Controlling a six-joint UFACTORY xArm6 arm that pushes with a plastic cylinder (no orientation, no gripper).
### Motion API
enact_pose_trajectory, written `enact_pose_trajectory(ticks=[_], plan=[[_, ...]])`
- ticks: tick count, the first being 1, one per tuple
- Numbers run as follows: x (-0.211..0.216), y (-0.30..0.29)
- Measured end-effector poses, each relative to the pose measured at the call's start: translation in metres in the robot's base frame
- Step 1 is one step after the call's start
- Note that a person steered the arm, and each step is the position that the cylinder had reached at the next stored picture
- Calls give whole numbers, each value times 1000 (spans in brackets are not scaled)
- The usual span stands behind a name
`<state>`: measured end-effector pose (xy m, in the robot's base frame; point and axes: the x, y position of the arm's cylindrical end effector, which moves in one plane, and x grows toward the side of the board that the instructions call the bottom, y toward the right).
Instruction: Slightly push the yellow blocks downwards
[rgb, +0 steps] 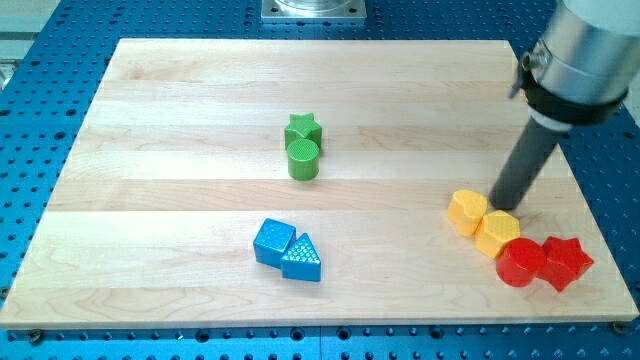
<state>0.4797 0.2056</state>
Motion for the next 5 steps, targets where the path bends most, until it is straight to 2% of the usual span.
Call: enact_pose_trajectory(ticks=[1,2,5], plan=[[-13,-61],[2,-90],[19,-62]])
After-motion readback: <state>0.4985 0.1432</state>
